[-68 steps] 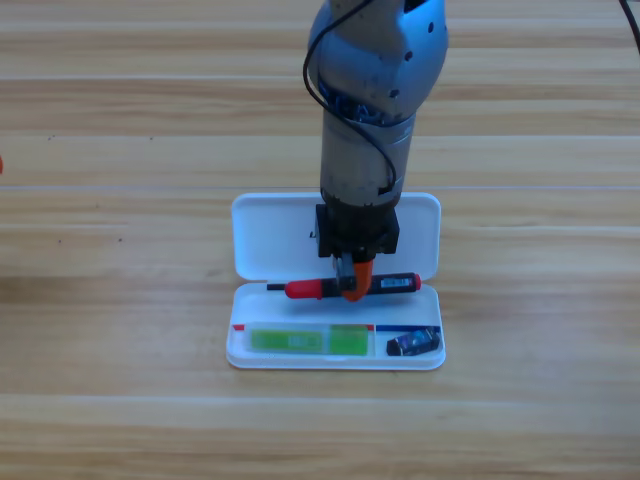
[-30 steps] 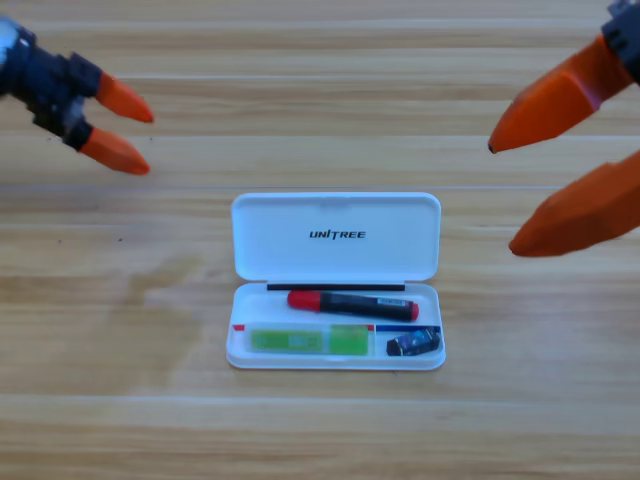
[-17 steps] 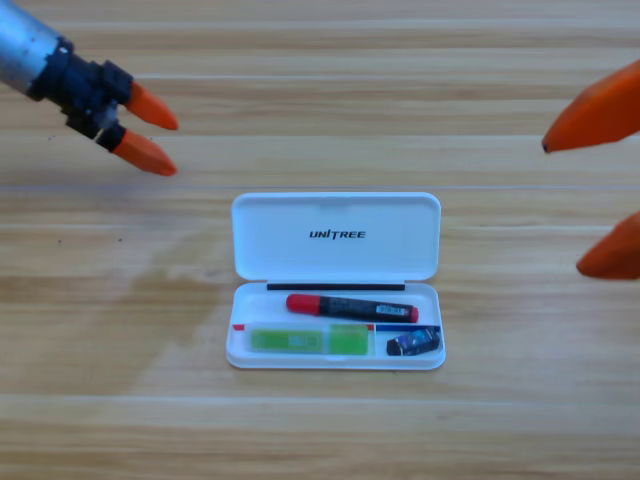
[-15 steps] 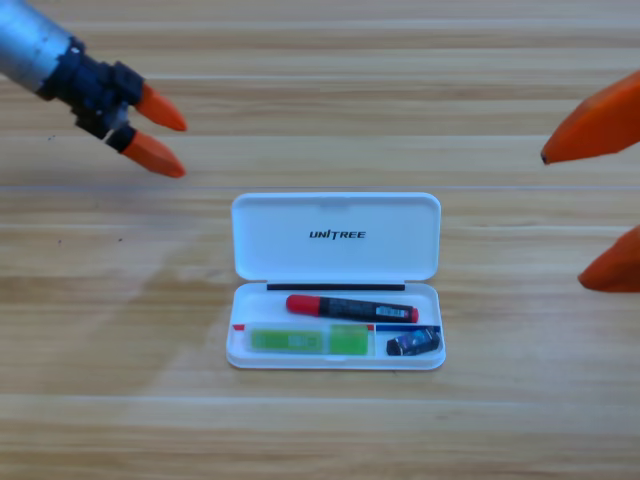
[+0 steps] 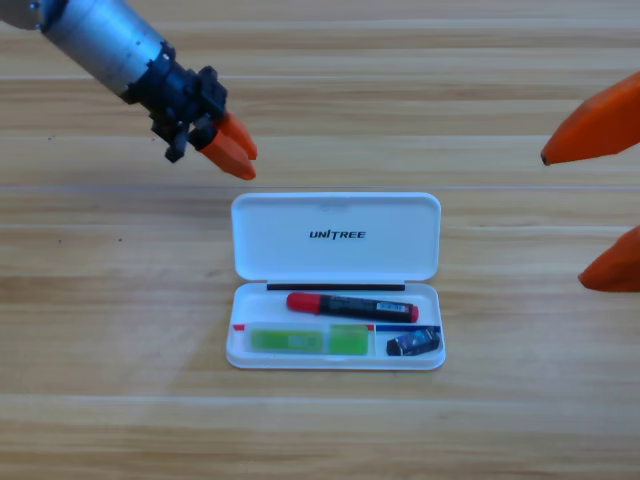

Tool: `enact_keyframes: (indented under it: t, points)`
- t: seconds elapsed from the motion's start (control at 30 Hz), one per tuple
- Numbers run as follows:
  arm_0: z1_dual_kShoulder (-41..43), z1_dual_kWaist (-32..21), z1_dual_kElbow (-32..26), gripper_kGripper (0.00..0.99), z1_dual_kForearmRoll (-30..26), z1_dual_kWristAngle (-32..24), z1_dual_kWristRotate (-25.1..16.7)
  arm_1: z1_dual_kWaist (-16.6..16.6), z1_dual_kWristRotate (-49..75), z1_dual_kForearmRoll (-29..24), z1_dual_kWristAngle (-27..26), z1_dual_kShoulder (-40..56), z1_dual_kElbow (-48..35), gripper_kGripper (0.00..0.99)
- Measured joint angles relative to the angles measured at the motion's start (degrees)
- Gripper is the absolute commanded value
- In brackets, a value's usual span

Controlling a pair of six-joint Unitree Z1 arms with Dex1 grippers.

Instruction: Clean up eraser and pencils

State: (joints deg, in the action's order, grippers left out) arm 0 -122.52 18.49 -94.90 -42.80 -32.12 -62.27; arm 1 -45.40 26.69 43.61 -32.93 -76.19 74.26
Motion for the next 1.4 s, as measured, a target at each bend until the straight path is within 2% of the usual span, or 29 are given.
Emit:
enact_keyframes:
  t: [0.1,0.13,0.17,0.5,1.4]
  points:
    - [0.0,1.2,-0.5,0.066,0.0,1.0,0.9,0.0,0.0,0.0,0.0,0.0,0.0,0.848]
    - [0.0,1.6,-0.8,0.005,0.0,1.3,1.0,0.0,0.0,0.0,0.0,0.0,0.0,0.848]
    - [0.0,1.9,-1.1,0.000,0.0,1.7,1.1,0.0,0.0,0.0,0.0,0.0,0.0,0.848]
    - [0.0,2.9,-1.4,0.000,0.0,3.1,4.0,0.0,0.0,0.0,-0.1,0.0,-0.2,0.848]
    - [-5.0,2.9,-1.3,0.000,0.0,3.2,2.9,0.0,0.0,0.0,-1.0,0.0,-0.2,0.848]
